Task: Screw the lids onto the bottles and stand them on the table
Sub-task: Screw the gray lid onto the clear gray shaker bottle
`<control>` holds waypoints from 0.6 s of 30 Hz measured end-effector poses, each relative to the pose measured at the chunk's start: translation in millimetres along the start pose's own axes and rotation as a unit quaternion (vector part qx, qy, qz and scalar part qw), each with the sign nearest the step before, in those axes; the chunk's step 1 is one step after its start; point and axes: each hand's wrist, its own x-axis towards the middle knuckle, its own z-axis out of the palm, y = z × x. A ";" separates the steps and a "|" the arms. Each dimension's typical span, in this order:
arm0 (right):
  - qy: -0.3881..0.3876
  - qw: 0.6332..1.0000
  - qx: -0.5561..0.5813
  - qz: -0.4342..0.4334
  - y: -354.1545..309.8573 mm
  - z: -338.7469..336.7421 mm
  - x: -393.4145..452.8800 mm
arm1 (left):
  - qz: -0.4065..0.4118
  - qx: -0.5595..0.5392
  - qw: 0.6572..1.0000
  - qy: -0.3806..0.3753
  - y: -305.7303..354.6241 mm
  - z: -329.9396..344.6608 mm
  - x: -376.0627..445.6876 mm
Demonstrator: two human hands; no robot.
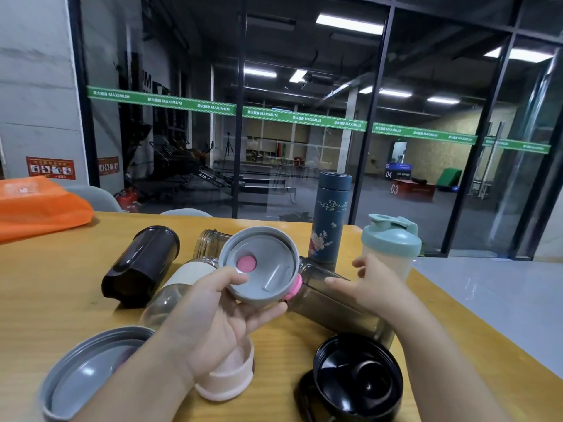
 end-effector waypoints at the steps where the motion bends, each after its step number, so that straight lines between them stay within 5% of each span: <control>1: -0.022 1.000 -0.003 -0.011 -0.3 -0.1 -1.4 | -0.007 0.000 1.000 -0.012 0.3 -0.1 -1.6; 8: -0.122 0.983 -0.113 -0.078 4.3 -0.3 -5.5 | 0.002 0.014 1.000 0.008 0.4 -1.4 -1.1; 18: -0.065 0.983 -0.121 -0.124 2.4 2.1 -6.8 | 0.070 0.007 0.996 0.049 -2.3 -2.5 2.3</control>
